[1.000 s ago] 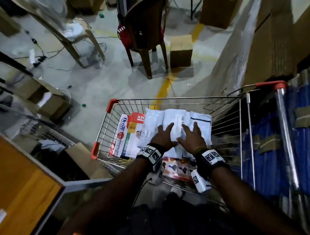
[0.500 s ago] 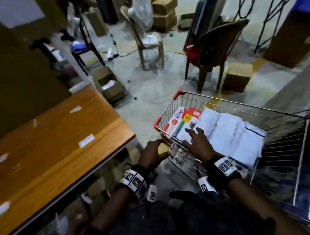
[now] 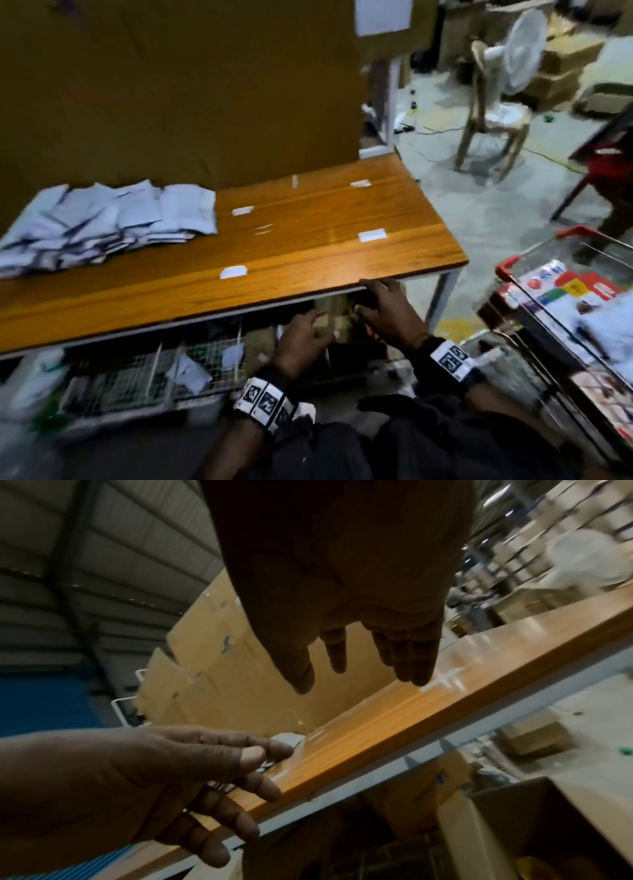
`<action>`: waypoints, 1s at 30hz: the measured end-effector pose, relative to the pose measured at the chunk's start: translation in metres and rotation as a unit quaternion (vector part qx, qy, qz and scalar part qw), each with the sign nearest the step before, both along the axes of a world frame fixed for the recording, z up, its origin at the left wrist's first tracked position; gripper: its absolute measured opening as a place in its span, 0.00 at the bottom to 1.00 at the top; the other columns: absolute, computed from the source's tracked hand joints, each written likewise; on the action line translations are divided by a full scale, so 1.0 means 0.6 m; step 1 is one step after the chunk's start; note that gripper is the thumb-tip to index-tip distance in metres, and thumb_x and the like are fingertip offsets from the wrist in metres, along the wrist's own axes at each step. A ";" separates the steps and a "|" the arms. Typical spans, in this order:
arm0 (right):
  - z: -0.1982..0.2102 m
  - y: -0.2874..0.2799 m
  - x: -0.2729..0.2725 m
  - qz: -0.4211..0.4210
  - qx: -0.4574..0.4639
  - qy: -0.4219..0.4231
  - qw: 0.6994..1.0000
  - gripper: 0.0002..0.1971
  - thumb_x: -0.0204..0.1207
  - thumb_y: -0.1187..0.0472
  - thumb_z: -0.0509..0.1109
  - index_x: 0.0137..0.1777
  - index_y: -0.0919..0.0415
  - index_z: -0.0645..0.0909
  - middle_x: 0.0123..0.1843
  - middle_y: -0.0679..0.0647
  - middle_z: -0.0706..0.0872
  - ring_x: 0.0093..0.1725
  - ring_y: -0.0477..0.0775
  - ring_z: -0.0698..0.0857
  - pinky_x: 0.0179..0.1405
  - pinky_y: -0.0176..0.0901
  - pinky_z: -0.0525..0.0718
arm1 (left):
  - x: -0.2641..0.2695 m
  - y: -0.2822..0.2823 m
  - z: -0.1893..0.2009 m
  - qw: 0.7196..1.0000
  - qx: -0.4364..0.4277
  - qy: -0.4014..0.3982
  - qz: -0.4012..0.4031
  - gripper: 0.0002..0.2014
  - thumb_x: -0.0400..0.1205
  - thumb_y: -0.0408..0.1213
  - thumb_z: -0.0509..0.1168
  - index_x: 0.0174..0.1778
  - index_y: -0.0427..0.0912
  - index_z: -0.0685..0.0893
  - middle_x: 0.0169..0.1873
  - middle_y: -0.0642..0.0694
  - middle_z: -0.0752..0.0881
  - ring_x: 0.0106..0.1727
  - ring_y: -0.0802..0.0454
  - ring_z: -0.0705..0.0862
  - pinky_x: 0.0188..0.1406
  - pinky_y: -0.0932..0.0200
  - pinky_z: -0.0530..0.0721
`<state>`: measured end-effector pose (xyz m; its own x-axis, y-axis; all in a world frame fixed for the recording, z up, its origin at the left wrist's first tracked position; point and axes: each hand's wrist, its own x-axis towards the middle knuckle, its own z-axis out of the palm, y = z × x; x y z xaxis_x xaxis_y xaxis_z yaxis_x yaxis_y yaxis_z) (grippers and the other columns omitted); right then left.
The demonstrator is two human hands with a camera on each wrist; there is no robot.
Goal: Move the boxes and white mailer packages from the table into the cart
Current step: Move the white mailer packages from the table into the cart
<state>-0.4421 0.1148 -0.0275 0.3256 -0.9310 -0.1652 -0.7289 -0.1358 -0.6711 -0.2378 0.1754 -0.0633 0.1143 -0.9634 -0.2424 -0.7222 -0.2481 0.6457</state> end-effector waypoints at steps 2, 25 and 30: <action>0.013 0.006 0.061 0.037 -0.007 -0.004 0.999 0.31 0.79 0.51 0.70 0.81 0.50 0.66 0.81 0.63 0.61 0.71 0.64 0.77 0.70 0.48 0.74 | 0.049 0.022 0.010 0.999 -0.015 0.000 0.047 0.29 0.76 0.51 0.73 0.74 0.55 0.76 0.66 0.44 0.80 0.67 0.47 0.80 0.66 0.52 0.79; -0.045 -0.165 0.497 0.203 -0.022 -0.001 0.979 0.33 0.78 0.43 0.69 0.81 0.45 0.62 0.81 0.61 0.61 0.73 0.65 0.74 0.67 0.54 0.78 | 0.383 -0.023 0.039 0.975 -0.015 0.013 0.220 0.29 0.81 0.51 0.69 0.79 0.54 0.71 0.70 0.42 0.74 0.68 0.45 0.77 0.63 0.56 0.77; -0.065 -0.258 0.569 0.207 -0.022 0.008 0.978 0.35 0.78 0.45 0.70 0.82 0.48 0.62 0.79 0.64 0.64 0.75 0.67 0.72 0.69 0.56 0.76 | 0.459 -0.098 0.045 0.971 -0.004 -0.020 0.237 0.31 0.81 0.52 0.68 0.80 0.54 0.69 0.72 0.41 0.73 0.72 0.44 0.74 0.66 0.55 0.76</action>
<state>-0.1006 -0.0399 -0.0667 0.6744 -0.7255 -0.1370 -0.6156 -0.4502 -0.6468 0.0373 0.1165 -0.0364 0.5553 -0.8019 -0.2206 -0.5520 -0.5538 0.6234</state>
